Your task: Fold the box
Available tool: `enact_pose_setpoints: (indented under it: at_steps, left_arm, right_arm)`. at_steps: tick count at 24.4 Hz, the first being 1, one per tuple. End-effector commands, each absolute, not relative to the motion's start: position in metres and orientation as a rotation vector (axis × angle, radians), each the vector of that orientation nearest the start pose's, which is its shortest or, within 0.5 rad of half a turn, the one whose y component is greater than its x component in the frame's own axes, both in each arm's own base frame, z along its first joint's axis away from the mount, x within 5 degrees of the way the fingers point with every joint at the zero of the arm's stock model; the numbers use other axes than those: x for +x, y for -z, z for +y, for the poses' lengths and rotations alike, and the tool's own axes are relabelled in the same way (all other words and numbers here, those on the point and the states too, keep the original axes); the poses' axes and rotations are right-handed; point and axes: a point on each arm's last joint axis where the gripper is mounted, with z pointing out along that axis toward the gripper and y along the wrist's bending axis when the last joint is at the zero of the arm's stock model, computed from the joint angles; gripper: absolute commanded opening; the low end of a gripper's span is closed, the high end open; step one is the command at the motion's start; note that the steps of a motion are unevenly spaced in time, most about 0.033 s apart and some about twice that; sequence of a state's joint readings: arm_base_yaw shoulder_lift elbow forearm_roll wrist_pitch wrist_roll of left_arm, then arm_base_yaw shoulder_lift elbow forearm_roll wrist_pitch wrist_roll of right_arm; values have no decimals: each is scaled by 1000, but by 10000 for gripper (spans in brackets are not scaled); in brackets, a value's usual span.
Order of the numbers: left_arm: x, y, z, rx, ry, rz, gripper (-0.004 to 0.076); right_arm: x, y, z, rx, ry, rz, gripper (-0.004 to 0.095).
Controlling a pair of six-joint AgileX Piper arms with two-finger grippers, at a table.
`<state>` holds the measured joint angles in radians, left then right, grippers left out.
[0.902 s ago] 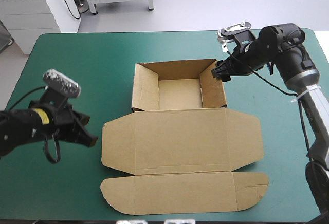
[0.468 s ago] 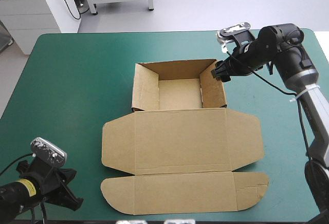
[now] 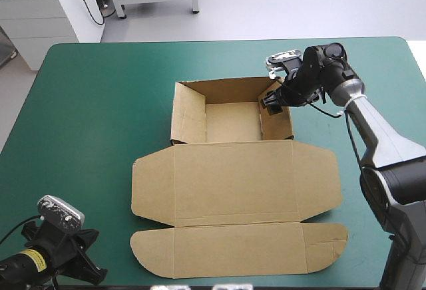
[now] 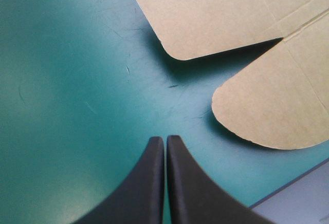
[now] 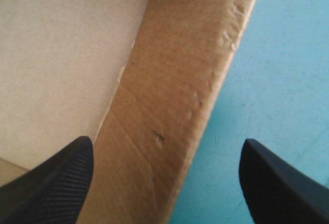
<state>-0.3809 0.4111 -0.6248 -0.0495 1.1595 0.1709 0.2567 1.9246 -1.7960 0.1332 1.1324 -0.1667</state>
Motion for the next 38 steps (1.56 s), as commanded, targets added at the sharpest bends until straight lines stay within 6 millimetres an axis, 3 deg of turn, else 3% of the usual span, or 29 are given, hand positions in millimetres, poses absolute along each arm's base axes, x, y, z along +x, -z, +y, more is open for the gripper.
enact_pose_setpoints:
  at_steps: [1,5,8,11,19,23,25,27,28,29,31,33,35,38]
  left_arm:
    - [48,-308,-25,634,188,2270,-8]
    - [48,-308,-25,634,188,2269,-8]
    - [49,-309,-25,629,189,2256,-8]
    - [49,-309,-25,619,193,2254,-8]
    - [50,-308,-26,618,193,2250,-8]
    - [51,-309,-26,613,195,2236,-8]
    - [51,-309,-26,613,195,2234,-8]
    - [51,-309,-26,613,192,2234,-8]
    - [51,-309,-26,613,192,2236,-8]
    - [51,-309,-26,613,192,2236,-8]
    - [51,-309,-26,613,192,2236,-8]
    - [51,-309,-26,613,192,2234,-8]
    - [51,-310,-26,612,192,2231,-8]
    - [51,-310,-26,612,192,2231,-8]
  right_arm:
    - [405,-324,117,-510,-207,2600,721]
    - [410,-313,116,-528,-165,2622,696]
    - [413,-308,115,-535,-140,2626,621]
    - [414,-306,115,-536,-137,2631,503]
    - [414,-306,114,-554,-124,2625,-14]
    - [420,-314,102,-557,-11,2585,-21]
    - [428,-331,78,-505,29,2538,-21]
    - [435,-350,37,-412,93,2494,-21]
    - [437,-358,6,-332,145,2483,-21]
    - [437,-360,-12,-284,177,2484,-21]
    - [431,-362,-77,-114,280,2496,-21]
    - [424,-360,-117,5,311,2502,-21]
    - [413,-360,-155,176,314,2479,-21]
    - [401,-361,-186,299,305,2453,-21]
